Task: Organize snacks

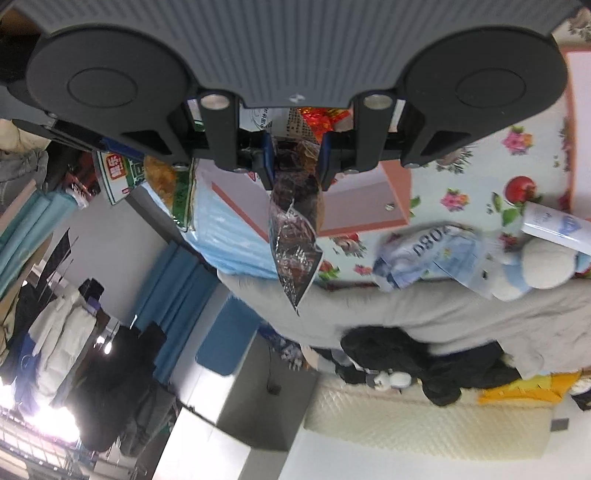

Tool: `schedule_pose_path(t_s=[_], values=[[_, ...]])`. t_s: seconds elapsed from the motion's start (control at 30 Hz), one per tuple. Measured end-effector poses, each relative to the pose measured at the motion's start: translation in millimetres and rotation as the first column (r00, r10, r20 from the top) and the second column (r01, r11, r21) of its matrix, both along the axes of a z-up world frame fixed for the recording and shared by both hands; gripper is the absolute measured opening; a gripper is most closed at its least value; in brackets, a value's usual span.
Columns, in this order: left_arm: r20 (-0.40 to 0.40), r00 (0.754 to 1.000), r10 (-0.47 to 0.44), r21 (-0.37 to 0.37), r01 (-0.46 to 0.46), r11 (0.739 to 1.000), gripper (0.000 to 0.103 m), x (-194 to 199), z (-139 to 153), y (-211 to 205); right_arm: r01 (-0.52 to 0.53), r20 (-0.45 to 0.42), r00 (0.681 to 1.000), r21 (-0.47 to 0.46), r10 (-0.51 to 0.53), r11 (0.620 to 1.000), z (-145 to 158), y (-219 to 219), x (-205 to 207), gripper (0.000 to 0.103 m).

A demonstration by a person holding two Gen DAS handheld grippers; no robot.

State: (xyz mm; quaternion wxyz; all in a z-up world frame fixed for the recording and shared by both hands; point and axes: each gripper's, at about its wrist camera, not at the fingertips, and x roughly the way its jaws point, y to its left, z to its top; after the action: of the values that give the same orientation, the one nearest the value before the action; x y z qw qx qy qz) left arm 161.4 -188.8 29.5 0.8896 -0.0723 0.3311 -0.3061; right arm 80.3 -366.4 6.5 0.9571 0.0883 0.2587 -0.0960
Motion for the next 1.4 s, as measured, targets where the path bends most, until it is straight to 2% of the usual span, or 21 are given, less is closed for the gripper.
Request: schedule_pose_path(t_s=[0.33,0.5,0.77,0.8,0.83,0.87,0.9,0.93,1.13,1.4], values=[[-0.127,0.991,-0.042,0.07,0.052,0.996,0.027,80,-71,-62,0.037,-0.132,0.991,0.033,-0.032,0.999,-59,-47,53,0.04],[-0.192,0.981,-0.041,0.096,0.061,0.994,0.027,111,-105,-75,0.041,-0.192,0.981,0.057,-0.029,0.998,-91,-57,74,0.041],[-0.259,0.965,-0.023,0.106,0.052,0.993,0.028,138,-138,-84,0.048,-0.259,0.965,0.057,-0.031,0.997,-120,-62,101,0.045],[-0.268,0.963,-0.022,0.107,0.052,0.993,0.031,140,-140,-83,0.047,-0.264,0.964,0.051,-0.032,0.998,-121,-62,103,0.048],[-0.276,0.961,-0.019,0.108,0.05,0.993,0.04,142,-142,-83,0.05,-0.268,0.963,0.044,-0.036,0.998,-123,-63,105,0.05],[-0.28,0.96,-0.018,0.104,0.049,0.993,0.047,143,-143,-81,0.054,-0.27,0.962,0.043,-0.04,0.998,-124,-63,107,0.057],[-0.281,0.96,-0.014,0.105,0.046,0.993,0.059,143,-143,-80,0.056,-0.272,0.961,0.045,-0.042,0.997,-124,-63,107,0.059],[-0.277,0.961,-0.009,0.11,0.041,0.993,0.063,142,-142,-78,0.054,-0.276,0.96,0.047,-0.039,0.997,-124,-63,108,0.058],[-0.22,0.976,-0.005,0.115,0.031,0.993,0.066,128,-113,-64,0.054,-0.249,0.968,0.056,-0.038,0.997,-107,-56,97,0.06],[-0.072,0.997,-0.012,0.088,0.018,0.996,0.067,76,-39,-33,0.057,-0.106,0.993,0.036,-0.053,0.998,-43,-37,53,0.06]])
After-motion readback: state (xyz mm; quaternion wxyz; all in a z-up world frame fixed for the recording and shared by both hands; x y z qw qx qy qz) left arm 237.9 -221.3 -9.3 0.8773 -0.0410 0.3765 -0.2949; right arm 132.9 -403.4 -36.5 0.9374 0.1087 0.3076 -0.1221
